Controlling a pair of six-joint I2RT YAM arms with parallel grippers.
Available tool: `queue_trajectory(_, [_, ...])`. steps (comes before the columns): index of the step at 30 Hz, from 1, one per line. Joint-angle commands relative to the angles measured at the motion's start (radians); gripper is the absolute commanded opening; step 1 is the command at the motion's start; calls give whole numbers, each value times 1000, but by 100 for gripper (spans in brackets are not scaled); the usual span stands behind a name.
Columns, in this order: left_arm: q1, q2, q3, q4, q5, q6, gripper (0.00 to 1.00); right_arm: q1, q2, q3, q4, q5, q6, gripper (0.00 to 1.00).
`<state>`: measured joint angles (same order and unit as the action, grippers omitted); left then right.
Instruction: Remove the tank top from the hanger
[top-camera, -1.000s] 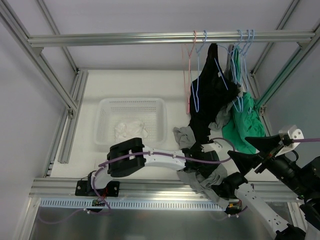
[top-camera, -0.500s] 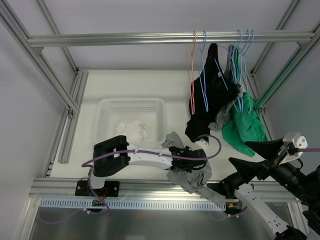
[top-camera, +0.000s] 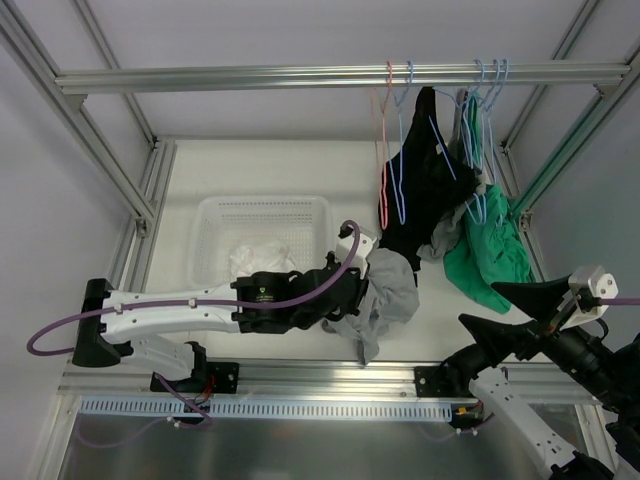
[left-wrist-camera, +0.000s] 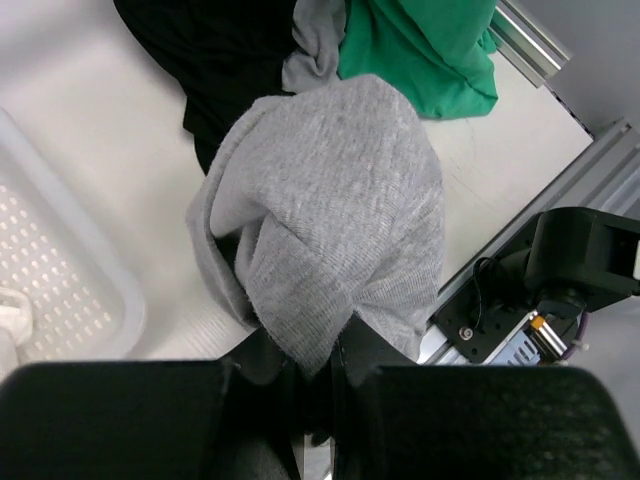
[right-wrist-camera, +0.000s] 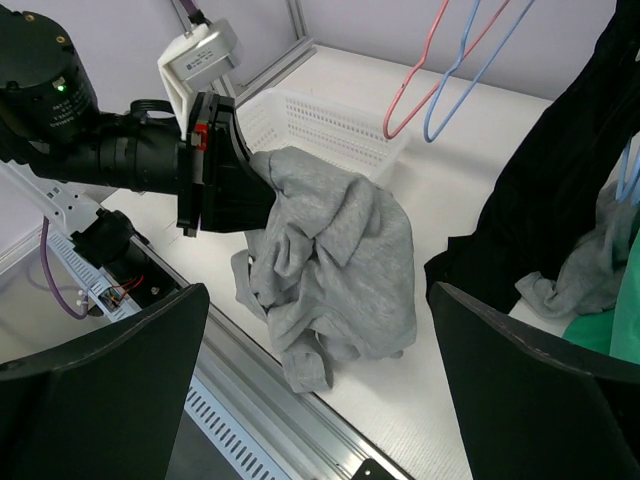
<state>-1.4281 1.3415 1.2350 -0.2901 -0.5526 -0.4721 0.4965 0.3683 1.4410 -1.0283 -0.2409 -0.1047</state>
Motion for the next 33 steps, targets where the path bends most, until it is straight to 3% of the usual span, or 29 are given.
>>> queue_trajectory(1, [-20,-44,-3,-1,-66,46,0,4,-9,16,50,18,0,99])
queue_trajectory(13, [-26,-266,75,-26,-315,194,0,5,15,2,48,83,-16,99])
queue_trajectory(21, [18,-260,225,-47,-490,308,0,5,38,-11,65,92,2,99])
queue_trajectory(26, [57,-235,284,-52,-489,354,0,4,46,-8,74,91,8,100])
queue_trajectory(29, [135,-219,305,-61,-482,365,0,5,46,-4,73,92,10,100])
queue_trajectory(33, [320,-176,366,-200,-284,267,0,5,49,1,73,91,10,99])
